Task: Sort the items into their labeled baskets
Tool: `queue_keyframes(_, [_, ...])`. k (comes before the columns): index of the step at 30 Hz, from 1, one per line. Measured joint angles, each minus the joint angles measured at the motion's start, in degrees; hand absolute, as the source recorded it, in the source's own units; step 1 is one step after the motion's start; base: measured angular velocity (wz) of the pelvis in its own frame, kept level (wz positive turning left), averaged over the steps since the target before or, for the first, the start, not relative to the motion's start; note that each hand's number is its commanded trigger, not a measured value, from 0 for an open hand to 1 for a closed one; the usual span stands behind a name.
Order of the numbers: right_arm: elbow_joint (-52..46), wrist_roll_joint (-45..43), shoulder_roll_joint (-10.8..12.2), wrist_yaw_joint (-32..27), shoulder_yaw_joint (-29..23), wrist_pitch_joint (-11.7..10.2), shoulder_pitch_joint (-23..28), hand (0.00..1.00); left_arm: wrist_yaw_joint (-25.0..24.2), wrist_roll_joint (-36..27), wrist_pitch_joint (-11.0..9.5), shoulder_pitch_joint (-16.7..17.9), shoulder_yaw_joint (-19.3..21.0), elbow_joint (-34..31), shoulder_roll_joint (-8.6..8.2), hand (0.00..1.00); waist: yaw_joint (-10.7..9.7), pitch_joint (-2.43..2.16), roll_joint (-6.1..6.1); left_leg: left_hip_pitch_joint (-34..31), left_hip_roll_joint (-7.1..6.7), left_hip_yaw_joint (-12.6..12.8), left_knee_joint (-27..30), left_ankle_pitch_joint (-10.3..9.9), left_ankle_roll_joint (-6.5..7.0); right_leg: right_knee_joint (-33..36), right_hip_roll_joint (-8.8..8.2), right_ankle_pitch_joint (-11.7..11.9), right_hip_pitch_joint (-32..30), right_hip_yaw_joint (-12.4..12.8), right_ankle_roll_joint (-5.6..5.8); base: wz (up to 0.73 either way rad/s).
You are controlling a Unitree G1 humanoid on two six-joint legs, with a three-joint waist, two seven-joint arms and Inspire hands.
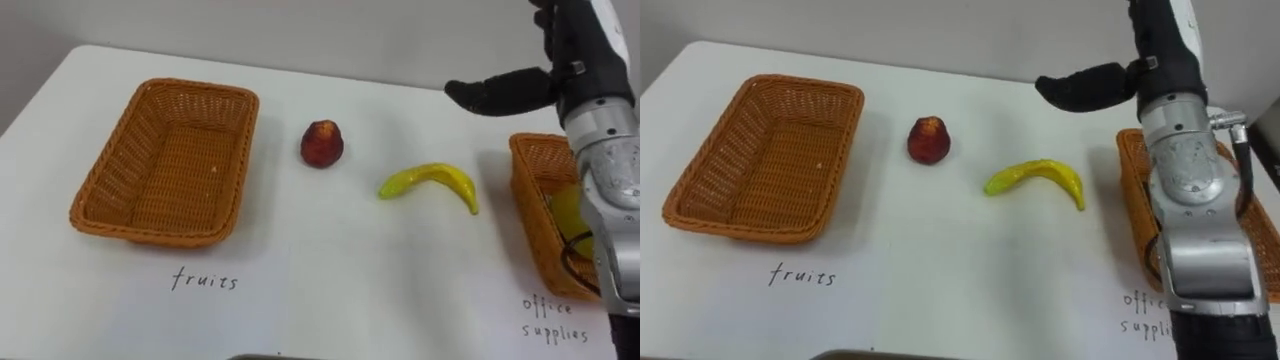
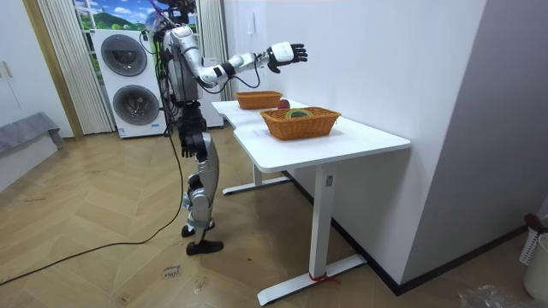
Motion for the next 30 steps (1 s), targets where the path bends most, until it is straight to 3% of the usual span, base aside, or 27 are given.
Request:
queue_keyframes(4, [2.38, -3.98, -0.01, 2.84, 0.07, 0.03, -0.65, 0.00, -1.11, 2.36, 0.53, 0.44, -0.20, -0.24, 0.05, 0.00, 0.42, 0.12, -0.42, -0.37, -0.02, -0.35, 0.23, 0.01, 0.01, 0.01, -0.08, -0.02, -0.17, -0.39, 0.02, 0.06])
queue_keyframes(7, [5.55, -5.43, -0.44, 4.71, 0.93, 0.06, -2.04, 0.00, -2.30, 2.63, 0.56, 0.23, -0.72, -0.42, 0.48, 0.00, 1.17, 0.53, -1.28, -0.63, -0.01, -0.39, 0.38, 0.01, 0.01, 0.03, -0.09, -0.04, -0.34, -0.71, 0.02, 0.00])
queue_keyframes(14, [10.82, -7.66, -1.01, 10.59, 3.41, 1.14, -2.79, 0.00, -3.23, 4.50, 1.03, 0.04, -1.08, -0.61, 0.90, 0.00, 1.73, -0.16, -2.61, -0.71, -0.02, -0.51, 0.43, 0.01, 0.01, 0.05, -0.09, -0.03, -0.39, -0.43, 0.02, 0.00])
queue_keyframes(23, [11.94, -13.04, -1.53, 17.46, 6.11, 1.29, -2.78, 0.00, -3.34, 4.42, 1.50, -0.99, -1.14, -0.14, 1.13, 0.00, 1.48, 0.17, -2.14, -0.71, -0.12, -0.57, 0.44, 0.01, 0.01, -0.03, -0.18, -0.03, -0.25, -0.70, 0.02, 0.00])
queue_keyframes(30, [14.41, -15.31, -2.75, 20.52, 6.11, 1.29, -2.78, 0.00, -3.33, 4.36, 1.22, -2.21, -1.16, 0.51, 1.45, 0.00, 1.41, 0.16, -2.15, -1.24, -0.20, -1.27, 0.66, 0.02, 0.02, -0.41, -0.24, -0.03, -0.26, -1.51, 0.02, 0.05])
